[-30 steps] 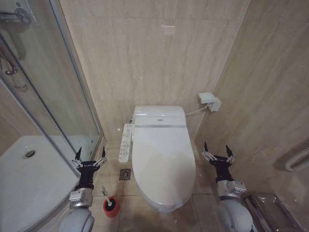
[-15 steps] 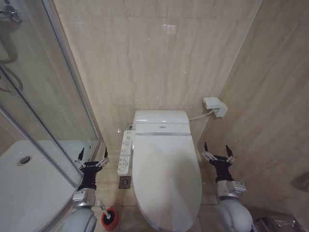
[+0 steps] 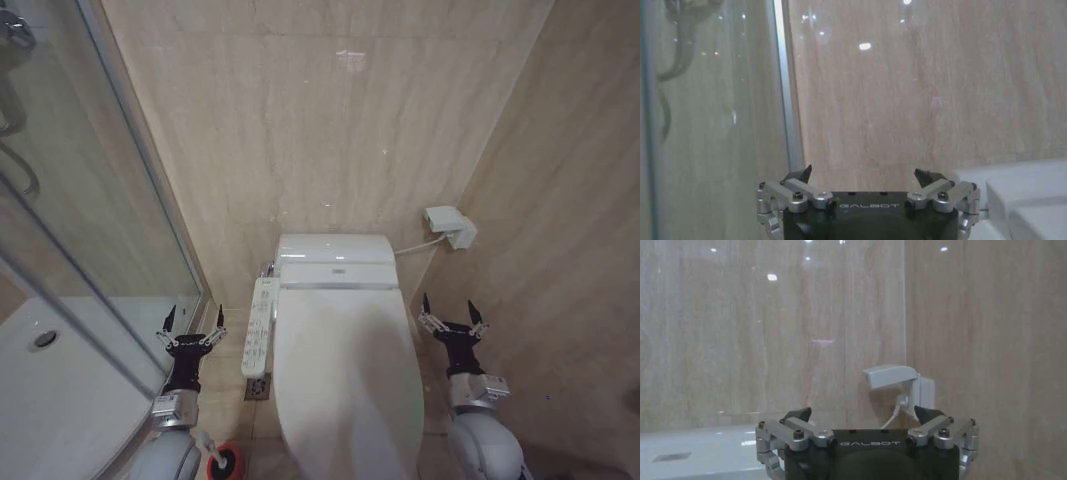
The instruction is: Open the toilet lid, clean the toilet bowl with a toilet brush, close the toilet lid, and flush.
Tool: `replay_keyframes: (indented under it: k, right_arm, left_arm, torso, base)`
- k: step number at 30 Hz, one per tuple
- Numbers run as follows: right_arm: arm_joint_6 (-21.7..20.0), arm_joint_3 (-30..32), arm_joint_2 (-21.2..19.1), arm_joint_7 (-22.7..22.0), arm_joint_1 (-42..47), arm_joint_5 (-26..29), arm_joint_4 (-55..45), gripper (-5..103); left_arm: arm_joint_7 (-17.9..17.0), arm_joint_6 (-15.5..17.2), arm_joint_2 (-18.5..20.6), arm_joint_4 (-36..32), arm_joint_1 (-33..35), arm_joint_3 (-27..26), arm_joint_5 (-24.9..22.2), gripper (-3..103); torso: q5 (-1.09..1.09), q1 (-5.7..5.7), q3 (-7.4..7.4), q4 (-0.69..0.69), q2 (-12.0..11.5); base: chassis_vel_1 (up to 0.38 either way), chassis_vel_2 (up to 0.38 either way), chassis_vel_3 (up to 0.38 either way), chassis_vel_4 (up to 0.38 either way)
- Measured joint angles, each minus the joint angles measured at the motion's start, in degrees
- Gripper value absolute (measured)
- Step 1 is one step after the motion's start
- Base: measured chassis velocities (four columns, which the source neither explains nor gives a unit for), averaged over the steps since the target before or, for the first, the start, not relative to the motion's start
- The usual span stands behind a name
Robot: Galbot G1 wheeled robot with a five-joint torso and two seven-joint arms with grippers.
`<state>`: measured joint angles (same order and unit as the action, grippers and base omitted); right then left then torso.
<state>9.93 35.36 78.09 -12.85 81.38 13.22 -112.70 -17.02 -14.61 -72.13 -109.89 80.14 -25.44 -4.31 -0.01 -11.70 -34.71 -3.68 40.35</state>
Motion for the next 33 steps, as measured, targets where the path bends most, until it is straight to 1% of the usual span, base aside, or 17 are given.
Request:
replay_keyframes:
  k: [3,15,23,33]
  right_arm:
    - [0.0,0.0,0.0,0.0,0.0,0.0,0.0,100]
    - [0.0,0.0,0.0,0.0,0.1,0.0,0.0,100]
    - [0.0,0.0,0.0,0.0,0.0,0.0,0.0,100]
    - [0.0,0.0,0.0,0.0,0.0,0.0,0.0,100]
  left_arm:
    - [0.0,0.0,0.0,0.1,-0.1,0.1,0.0,100]
    - [0.3,-0.5,-0.1,0.3,0.0,0.2,0.2,100]
    - [0.6,-0.9,-0.2,0.4,-0.1,0.0,0.1,100]
    - [0.6,-0.9,-0.3,0.4,-0.1,0.1,0.1,100]
  torso:
    - [0.01,0.01,0.0,0.01,0.0]
    - [0.01,0.11,0.04,0.0,0.0]
    - [0.01,0.02,0.01,0.02,0.0]
    - [0.0,0.09,0.04,-0.01,0.0]
  base:
    - [-0.115,0.114,0.076,-0.077]
    - [0.01,-0.013,-0.022,0.007]
    - [-0.108,0.087,0.125,-0.102]
    - [-0.008,0.007,0.006,-0.007]
